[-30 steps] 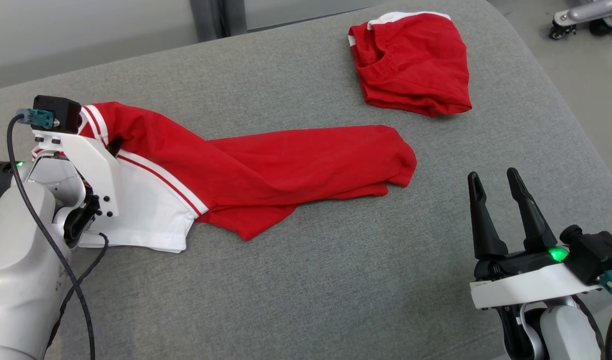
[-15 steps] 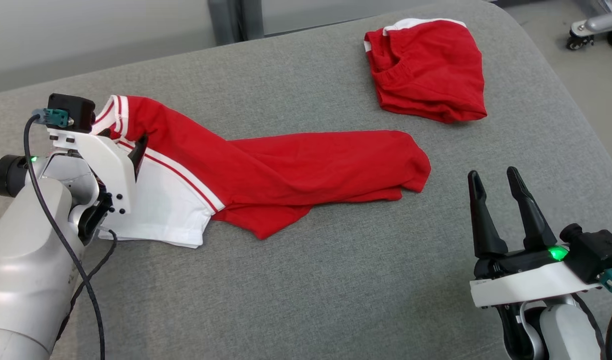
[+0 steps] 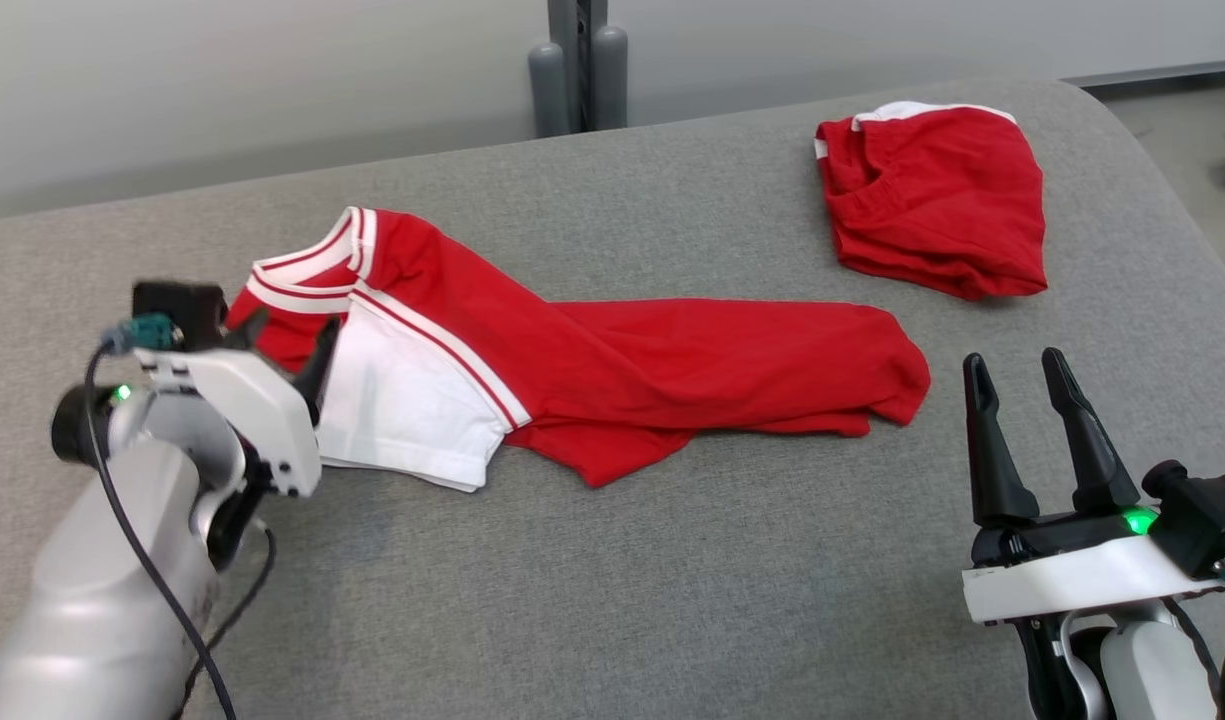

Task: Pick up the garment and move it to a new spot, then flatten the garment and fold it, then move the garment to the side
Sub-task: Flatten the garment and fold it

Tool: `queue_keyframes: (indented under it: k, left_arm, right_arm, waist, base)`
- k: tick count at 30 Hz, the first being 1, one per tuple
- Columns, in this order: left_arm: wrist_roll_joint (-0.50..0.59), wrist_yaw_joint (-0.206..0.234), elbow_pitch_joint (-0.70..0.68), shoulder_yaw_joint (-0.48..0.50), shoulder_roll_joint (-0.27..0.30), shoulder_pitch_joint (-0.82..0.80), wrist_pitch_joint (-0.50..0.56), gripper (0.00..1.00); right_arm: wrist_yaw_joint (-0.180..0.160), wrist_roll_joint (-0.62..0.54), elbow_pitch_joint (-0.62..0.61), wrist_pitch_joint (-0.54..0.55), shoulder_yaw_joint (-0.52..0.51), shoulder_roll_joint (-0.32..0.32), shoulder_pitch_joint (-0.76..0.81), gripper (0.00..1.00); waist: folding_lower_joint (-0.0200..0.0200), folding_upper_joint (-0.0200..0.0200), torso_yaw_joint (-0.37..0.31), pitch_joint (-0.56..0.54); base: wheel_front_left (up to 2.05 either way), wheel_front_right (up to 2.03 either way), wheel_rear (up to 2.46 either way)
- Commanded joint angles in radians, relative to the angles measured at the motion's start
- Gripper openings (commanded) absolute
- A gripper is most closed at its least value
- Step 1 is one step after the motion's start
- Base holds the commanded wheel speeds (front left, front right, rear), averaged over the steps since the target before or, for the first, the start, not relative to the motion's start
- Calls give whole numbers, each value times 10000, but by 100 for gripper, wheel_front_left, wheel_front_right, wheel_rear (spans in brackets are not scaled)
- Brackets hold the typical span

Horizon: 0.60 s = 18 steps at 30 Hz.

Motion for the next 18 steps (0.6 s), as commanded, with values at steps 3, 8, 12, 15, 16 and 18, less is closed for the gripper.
queue_keyframes:
  k: [3,8,12,15,16,18]
  left_arm:
    - [-258,254,-241,267,-3,552,-529,100]
    - [-424,657,-785,562,126,1357,-1370,100]
    - [-275,1189,-1686,742,232,2208,-2018,100]
    - [-331,1428,-2336,811,170,2864,-2170,100]
    - [-367,1493,-2506,819,138,3045,-2181,100]
    - [-478,1549,-2771,784,79,3334,-2088,100]
  right_arm:
    - [4,-5,-17,-29,-84,-106,51,100]
    - [4,15,-93,-29,-155,-104,160,100]
    - [4,16,-174,-27,-324,-125,341,100]
    - [4,6,-183,-27,-441,-129,481,100]
    - [4,-2,-182,-29,-451,-129,492,100]
    - [4,-15,-176,-27,-441,-127,518,100]
  waist:
    - [0,0,124,-115]
    - [0,0,141,-205]
    - [0,0,276,-326]
    - [0,0,399,-384]
    - [0,0,432,-404]
    - [0,0,476,-418]
  base:
    - [0,0,0]
    - [0,0,0]
    - [0,0,0]
    - [0,0,0]
    - [0,0,0]
    - [0,0,0]
